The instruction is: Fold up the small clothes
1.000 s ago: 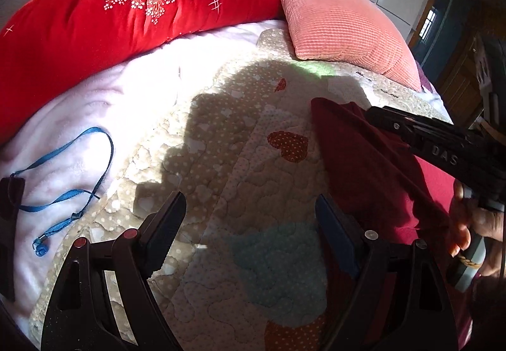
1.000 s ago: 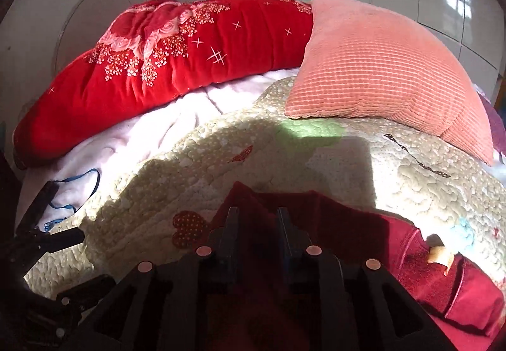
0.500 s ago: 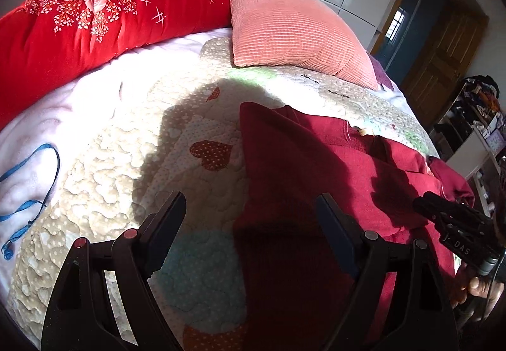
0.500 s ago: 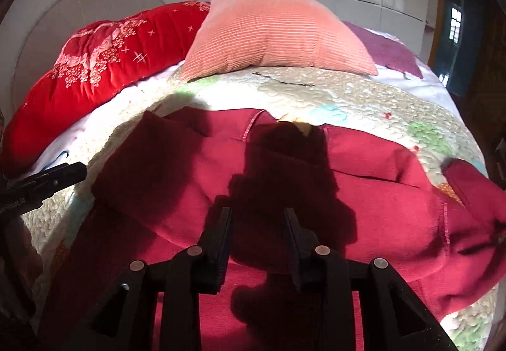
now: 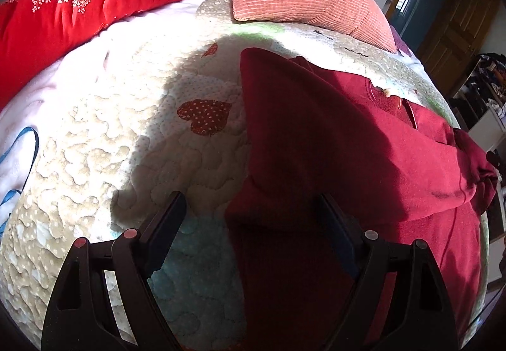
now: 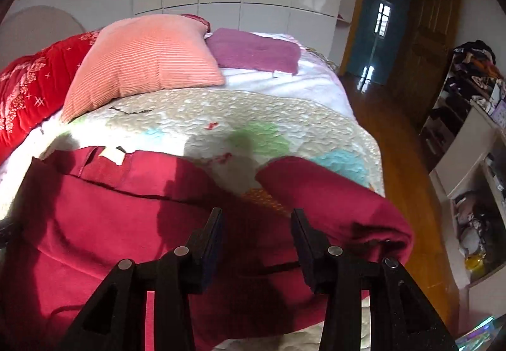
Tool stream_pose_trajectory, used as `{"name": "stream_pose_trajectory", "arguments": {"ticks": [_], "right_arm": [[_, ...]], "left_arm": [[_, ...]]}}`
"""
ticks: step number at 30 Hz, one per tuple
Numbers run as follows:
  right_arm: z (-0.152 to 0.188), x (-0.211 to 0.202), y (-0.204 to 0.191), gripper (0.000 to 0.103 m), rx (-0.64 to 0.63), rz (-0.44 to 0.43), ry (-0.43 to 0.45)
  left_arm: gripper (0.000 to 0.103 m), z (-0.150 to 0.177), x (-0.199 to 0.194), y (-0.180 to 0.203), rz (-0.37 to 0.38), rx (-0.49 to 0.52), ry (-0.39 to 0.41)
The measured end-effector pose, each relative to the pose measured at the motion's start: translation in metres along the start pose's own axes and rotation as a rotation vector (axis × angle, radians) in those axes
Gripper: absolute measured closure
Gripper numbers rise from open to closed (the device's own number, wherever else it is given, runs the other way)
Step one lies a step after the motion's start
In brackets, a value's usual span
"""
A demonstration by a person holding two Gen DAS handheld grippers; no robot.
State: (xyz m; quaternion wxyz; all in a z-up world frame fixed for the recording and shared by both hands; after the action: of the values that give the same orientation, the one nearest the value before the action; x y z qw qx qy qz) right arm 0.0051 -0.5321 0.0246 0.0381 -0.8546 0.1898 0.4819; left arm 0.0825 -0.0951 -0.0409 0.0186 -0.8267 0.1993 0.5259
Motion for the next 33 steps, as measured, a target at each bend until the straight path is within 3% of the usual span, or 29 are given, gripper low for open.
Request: {"name": "stream_pose_trajectory", "arguments": {"ticks": [6, 10, 11, 12, 16, 20, 24, 28, 33], "right_arm": [[-0.012, 0.058, 0.006, 0.062, -0.077, 0.025, -0.058], [-0.013, 0.094, 0.012, 0.064, -0.052, 0.015, -0.106], [-0.013, 0.09, 0.016, 0.072, -0.022, -0.003, -0.098], [-0.013, 0.085, 0.022, 0.094, 0.009, -0.026, -0.096], [-0.019, 0.031, 0.06, 0.097, 0.123, -0.101, -0.013], [-0.022, -0.057, 0.118, 0.097, 0.286, -0.193, 0.146], [-0.019, -0.135, 0.149, 0.097, 0.341, -0.275, 0.271], [-0.024, -0.185, 0.135, 0.097, 0.334, -0.413, 0.343], [-0.044, -0.215, 0.062, 0.097, 0.198, -0.561, 0.364]], "left_arm": [[0.019, 0.003, -0.001, 0.001, -0.008, 0.003, 0.014], [0.018, 0.002, 0.001, 0.001, -0.004, 0.004, 0.018], [0.018, 0.002, 0.001, 0.001, -0.001, 0.003, 0.018], [0.018, 0.001, 0.002, 0.0, 0.002, 0.001, 0.018], [0.019, 0.001, 0.001, 0.0, 0.009, -0.003, 0.019], [0.019, 0.0, -0.005, -0.002, 0.013, -0.011, 0.02], [0.019, -0.002, -0.021, -0.005, -0.002, -0.015, 0.06], [0.019, -0.003, -0.039, -0.005, -0.007, -0.011, 0.112], [0.019, -0.001, -0.049, -0.007, 0.008, -0.016, 0.128]]}}
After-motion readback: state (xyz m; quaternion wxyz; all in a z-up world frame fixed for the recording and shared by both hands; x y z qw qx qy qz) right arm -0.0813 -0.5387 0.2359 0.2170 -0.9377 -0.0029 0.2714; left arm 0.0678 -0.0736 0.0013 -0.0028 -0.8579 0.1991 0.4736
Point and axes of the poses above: each gripper's, at about its wrist camera, not at the fingertips, and x roughly the way its jaws point, y to its right, z to its underside, the point moved 7 cm from there along x, roughly the way its jaws point, and after that the axes turned 7 degrees about -y, right-handed, at the moved point
